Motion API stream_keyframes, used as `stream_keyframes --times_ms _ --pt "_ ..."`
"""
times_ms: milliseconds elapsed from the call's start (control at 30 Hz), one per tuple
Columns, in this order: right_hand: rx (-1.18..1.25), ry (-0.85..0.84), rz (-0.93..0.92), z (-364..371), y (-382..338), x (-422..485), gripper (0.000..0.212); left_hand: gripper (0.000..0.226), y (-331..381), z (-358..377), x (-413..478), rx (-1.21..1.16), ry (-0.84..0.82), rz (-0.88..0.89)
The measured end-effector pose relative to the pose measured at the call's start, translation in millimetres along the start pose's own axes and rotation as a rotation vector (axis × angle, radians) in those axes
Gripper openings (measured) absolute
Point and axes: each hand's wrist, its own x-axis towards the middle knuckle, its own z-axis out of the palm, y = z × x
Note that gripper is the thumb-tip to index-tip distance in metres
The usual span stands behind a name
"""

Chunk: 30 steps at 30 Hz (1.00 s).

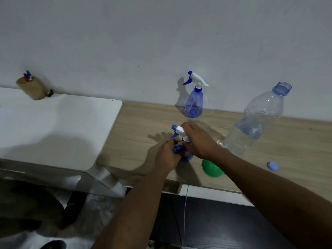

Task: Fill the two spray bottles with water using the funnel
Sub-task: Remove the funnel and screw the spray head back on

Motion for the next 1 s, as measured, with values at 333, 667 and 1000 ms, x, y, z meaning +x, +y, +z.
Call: stream_keyframes --times_ms 333,667,1000 --pt "-0.099 -0.003 -0.058 0.9 6.8 1.1 0.034 0.043 -1.9 2.2 3.2 -0.001 -0.004 -0.004" --pt "-0.14 0.023 -0.041 0.2 9.1 1.4 0.037 0.048 -1.3 0.7 3.1 0.029 -0.046 -0.019" --pt "-0.167 0.029 -0.022 1.8 10.4 -2.3 0.04 0.041 -1.9 3.3 2.7 -0.019 -0.053 0.006"
